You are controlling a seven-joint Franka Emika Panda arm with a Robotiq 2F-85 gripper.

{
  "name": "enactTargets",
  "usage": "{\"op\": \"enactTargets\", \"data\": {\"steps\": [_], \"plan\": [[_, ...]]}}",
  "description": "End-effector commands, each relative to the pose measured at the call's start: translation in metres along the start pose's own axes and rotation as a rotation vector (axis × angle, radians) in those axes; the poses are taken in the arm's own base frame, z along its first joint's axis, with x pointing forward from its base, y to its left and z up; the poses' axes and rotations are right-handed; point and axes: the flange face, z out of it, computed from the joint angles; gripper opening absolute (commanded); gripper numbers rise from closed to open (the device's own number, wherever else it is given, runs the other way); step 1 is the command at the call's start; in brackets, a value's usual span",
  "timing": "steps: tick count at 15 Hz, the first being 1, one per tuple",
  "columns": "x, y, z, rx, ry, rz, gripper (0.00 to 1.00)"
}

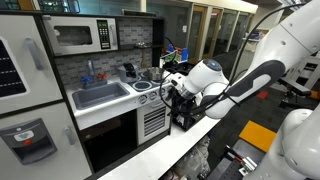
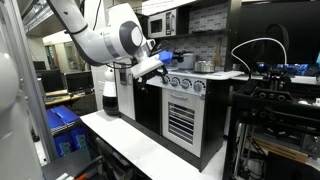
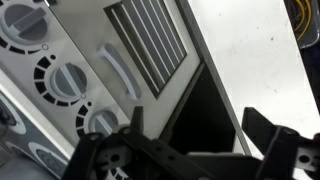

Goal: Move the pot from the stove and put it in the stove cabinet

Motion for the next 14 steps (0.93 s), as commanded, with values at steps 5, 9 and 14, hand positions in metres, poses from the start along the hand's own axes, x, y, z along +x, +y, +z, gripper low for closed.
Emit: {"op": "enactTargets", "data": {"steps": [5,9,14], "plan": [[-0.0105,0.0021,0.0129,0.01,-0.014,0.014,1.0],[-0.0103,0.0023,0.0127,0.01,-0.013,0.013,1.0],[-0.0078,0.0015,0.0141,0.009,0.008,0.021,1.0]]}}
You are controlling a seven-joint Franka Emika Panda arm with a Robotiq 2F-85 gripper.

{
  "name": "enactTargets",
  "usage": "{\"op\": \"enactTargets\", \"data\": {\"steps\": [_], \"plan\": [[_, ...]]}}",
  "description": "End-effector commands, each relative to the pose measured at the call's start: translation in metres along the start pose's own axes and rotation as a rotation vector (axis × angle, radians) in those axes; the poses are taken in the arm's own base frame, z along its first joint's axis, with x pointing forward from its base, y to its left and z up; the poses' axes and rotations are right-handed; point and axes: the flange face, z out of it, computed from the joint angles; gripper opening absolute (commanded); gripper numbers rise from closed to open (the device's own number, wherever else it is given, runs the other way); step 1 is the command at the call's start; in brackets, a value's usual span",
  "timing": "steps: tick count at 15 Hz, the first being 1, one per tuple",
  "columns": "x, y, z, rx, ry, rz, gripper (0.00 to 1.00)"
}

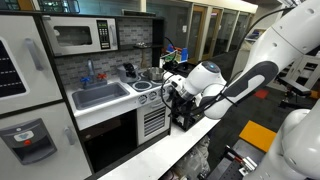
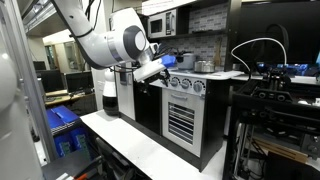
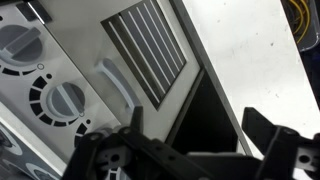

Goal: Move the pot from the stove and put it in the stove cabinet

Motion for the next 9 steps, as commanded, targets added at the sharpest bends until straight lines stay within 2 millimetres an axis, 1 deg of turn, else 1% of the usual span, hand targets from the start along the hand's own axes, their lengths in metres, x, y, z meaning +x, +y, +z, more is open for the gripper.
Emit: {"op": "enactTargets", "data": {"steps": [1,5,7,9], "plan": [[0.002,-0.003,0.006,0.006,0.018,-0.014,1.0],[0.004,-0.005,0.012,0.001,0.038,-0.062,1.0],[0.006,-0.001,0.014,-0.009,0.051,-0.095,1.0],[0.01,0.001,0.022,-0.008,0.066,-0.128,1.0]]}}
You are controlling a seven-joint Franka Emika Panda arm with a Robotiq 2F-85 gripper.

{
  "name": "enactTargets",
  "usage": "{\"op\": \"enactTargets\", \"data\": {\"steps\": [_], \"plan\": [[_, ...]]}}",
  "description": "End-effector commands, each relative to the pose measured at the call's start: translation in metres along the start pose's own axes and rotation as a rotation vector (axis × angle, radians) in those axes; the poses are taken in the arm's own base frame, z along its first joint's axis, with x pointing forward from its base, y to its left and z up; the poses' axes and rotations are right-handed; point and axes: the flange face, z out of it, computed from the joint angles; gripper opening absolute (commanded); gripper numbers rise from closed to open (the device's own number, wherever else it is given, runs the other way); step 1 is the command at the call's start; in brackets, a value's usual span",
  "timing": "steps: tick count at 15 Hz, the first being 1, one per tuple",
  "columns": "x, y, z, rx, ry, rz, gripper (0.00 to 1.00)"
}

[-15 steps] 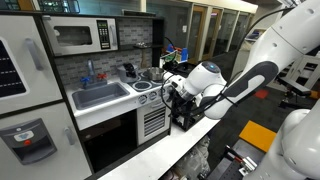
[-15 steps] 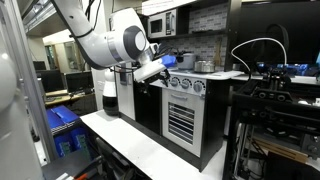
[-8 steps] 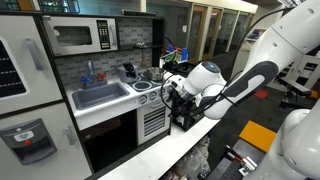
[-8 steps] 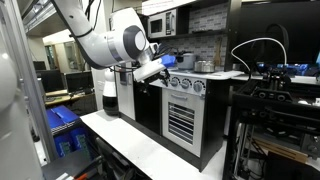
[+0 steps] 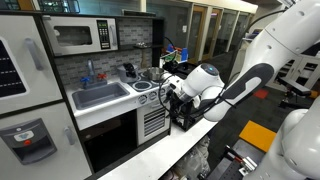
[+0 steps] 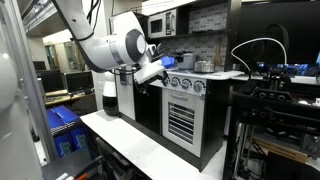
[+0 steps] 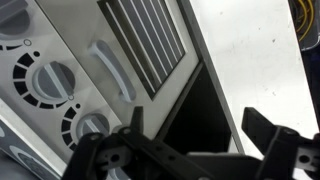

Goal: Move the pot from the stove and put it in the stove cabinet

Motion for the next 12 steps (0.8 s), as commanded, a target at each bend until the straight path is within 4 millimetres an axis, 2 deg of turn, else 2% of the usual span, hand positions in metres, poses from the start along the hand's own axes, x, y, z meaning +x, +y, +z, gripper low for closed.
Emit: {"op": "enactTargets", "data": {"steps": [1,4,12], "plan": [[0.003,0.009,0.017,-0.009,0.03,-0.071,1.0],[0.006,0.013,0.027,-0.002,0.033,-0.095,1.0],[0.005,0.04,0.048,-0.009,0.011,-0.175,1.0]]}}
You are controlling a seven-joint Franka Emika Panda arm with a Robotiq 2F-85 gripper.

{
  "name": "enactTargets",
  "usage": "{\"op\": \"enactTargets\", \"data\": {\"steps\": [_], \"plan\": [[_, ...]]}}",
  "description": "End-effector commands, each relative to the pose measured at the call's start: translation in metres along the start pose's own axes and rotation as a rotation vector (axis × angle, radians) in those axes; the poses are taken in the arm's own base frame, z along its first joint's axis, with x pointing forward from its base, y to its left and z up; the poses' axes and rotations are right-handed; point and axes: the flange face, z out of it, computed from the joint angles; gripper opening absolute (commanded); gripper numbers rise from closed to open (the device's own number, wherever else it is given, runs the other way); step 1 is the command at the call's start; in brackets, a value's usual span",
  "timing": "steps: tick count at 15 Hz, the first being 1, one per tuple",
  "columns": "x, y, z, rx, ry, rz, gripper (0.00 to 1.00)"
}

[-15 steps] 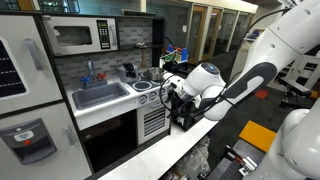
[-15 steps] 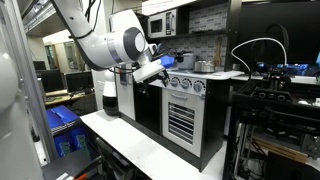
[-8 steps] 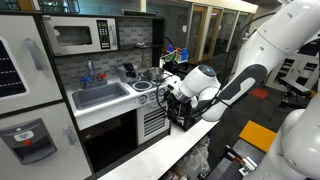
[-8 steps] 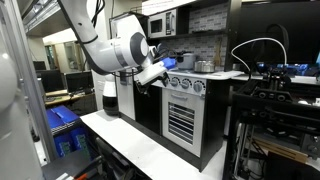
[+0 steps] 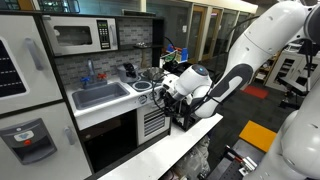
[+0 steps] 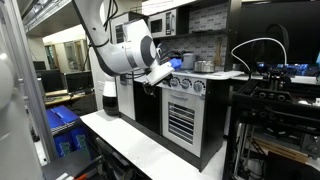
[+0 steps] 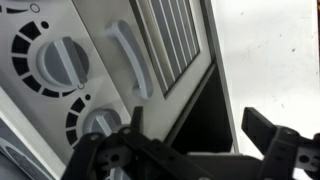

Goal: Move the pot from the stove and put it in the stove cabinet

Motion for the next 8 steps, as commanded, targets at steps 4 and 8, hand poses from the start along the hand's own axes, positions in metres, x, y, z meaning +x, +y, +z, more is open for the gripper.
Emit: {"op": "enactTargets", "data": {"steps": [4,8], "plan": [[-0.011,0.016,0.025,0.007,-0.015,-0.09,1.0],[-0.017,0.013,0.036,0.024,-0.03,-0.126,1.0]]}}
